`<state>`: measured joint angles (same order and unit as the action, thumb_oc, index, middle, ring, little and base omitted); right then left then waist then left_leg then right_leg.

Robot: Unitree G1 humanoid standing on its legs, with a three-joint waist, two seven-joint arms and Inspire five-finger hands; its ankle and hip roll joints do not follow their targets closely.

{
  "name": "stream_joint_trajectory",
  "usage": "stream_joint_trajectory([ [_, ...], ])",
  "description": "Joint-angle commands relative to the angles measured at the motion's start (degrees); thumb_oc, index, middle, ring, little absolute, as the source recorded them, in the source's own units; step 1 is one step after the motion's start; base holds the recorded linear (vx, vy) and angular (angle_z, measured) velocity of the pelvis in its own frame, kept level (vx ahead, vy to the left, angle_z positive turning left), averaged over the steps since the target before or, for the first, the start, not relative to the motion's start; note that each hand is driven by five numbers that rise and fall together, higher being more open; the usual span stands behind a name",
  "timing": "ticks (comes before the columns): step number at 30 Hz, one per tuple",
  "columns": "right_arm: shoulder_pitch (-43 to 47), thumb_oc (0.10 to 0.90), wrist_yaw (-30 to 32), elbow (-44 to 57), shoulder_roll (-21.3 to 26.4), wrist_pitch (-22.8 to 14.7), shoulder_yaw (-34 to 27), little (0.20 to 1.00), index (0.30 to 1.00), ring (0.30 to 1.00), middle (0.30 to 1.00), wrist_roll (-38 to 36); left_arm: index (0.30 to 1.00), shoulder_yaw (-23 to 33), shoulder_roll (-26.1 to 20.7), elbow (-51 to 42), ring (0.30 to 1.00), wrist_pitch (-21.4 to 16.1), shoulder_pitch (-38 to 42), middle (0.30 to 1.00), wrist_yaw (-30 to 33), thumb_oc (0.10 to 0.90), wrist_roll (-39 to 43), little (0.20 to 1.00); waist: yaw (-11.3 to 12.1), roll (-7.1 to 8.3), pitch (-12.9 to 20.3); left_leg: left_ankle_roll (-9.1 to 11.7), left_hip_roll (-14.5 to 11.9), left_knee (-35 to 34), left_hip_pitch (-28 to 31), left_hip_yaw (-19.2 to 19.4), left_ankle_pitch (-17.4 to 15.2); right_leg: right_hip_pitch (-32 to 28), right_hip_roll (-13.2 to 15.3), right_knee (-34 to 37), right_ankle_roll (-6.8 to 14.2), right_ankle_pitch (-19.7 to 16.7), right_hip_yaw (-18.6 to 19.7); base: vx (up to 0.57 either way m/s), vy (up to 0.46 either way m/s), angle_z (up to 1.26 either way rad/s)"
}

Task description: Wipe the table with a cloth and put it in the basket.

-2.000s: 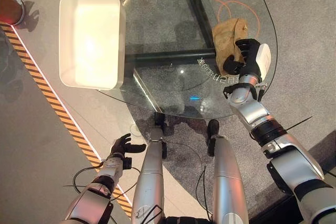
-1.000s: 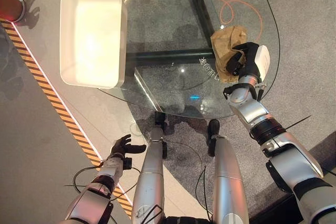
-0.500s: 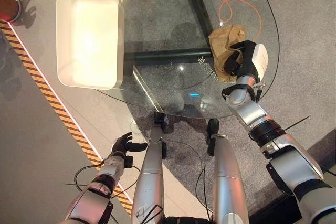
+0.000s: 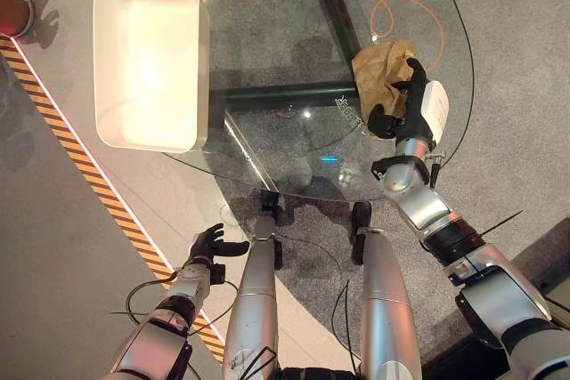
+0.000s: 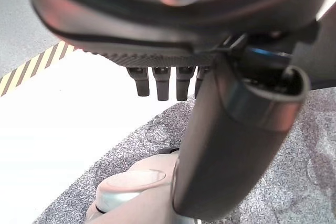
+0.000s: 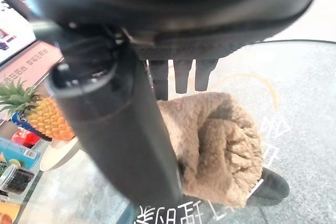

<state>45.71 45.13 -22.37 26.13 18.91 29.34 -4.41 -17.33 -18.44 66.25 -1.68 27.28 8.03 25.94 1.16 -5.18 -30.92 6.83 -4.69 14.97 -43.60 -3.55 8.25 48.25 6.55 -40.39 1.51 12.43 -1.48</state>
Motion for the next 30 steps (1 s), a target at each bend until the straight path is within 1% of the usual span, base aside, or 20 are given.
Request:
stream_joint_trajectory([
  [1,1.3,0.800,3.0,8.1,0.7,-2.2,-0.5,0.900,0.900,0.900,0.900,4.9,0.900,0.7,-0.3,2.2,0.900,-0.9,-2.7,0.900,2.0,0.800,-0.6,0.900,-1.3,0.62,1.1,-6.6,6.0,6.8,0.3,5.8,-8.1,-1.9,-3.2,11.5,-1.3,-7.6,-3.0,0.00,0.000,0.00],
  [7,0.8,0.800,2.2,8.4,0.9,-2.5,-0.3,0.900,0.900,0.900,0.900,4.9,0.900,1.0,-0.5,2.5,0.900,-1.0,-2.6,0.900,1.8,0.800,-0.7,0.900,-1.3,0.76,1.1,-6.7,5.9,6.9,0.2,5.9,-8.1,-1.8,-3.1,11.4,-1.3,-7.5,-3.0,0.00,0.000,0.00],
  [11,0.6,0.800,2.7,9.1,0.9,-1.5,0.0,0.900,0.900,0.900,0.900,7.3,0.900,0.8,-0.3,2.5,0.900,-1.0,-2.7,0.900,2.0,0.800,-0.5,0.900,-1.4,0.76,1.1,-6.6,6.0,7.3,-0.1,5.8,-8.2,-1.6,-3.2,11.1,-1.3,-7.4,-2.9,0.00,0.000,0.00],
  [14,0.6,0.800,5.0,9.6,1.1,-0.7,0.0,0.900,0.900,0.900,0.900,9.4,0.900,0.8,-0.2,2.8,0.900,-1.2,-2.8,0.900,2.0,0.800,-0.6,0.900,-1.4,0.71,1.1,-6.7,6.0,7.4,0.0,5.6,-8.3,-1.6,-3.2,10.9,-1.3,-7.3,-2.8,0.00,0.000,0.00],
  [20,0.8,0.800,8.4,10.3,1.6,-1.1,-0.5,0.900,0.900,0.900,0.900,11.1,0.900,0.9,0.1,3.0,0.900,-1.7,-3.0,0.900,1.9,0.800,-0.7,0.900,-1.5,0.64,1.1,-6.8,6.1,7.6,-0.2,5.6,-8.4,-1.4,-3.3,10.8,-1.3,-7.3,-2.7,0.00,0.000,0.00],
  [25,-0.2,0.800,11.9,10.7,1.7,-2.5,-1.3,0.900,0.900,0.900,0.900,12.0,0.900,0.7,0.3,2.9,0.900,-1.7,-3.0,0.900,2.1,0.800,-0.5,0.900,-1.7,0.65,1.1,-7.0,6.1,7.8,-0.3,5.6,-8.7,-1.3,-3.4,10.7,-1.2,-7.2,-2.6,0.00,0.000,0.00],
  [30,-0.9,0.800,12.9,10.7,1.9,-3.3,-1.7,0.900,0.900,0.900,0.900,12.5,0.900,0.9,-0.2,3.2,0.900,-1.4,-2.6,0.900,1.7,0.800,-0.3,0.900,-2.0,0.69,1.1,-7.0,6.2,8.1,-0.4,5.6,-8.9,-1.1,-3.4,10.7,-1.1,-7.2,-2.4,0.00,0.000,0.00],
])
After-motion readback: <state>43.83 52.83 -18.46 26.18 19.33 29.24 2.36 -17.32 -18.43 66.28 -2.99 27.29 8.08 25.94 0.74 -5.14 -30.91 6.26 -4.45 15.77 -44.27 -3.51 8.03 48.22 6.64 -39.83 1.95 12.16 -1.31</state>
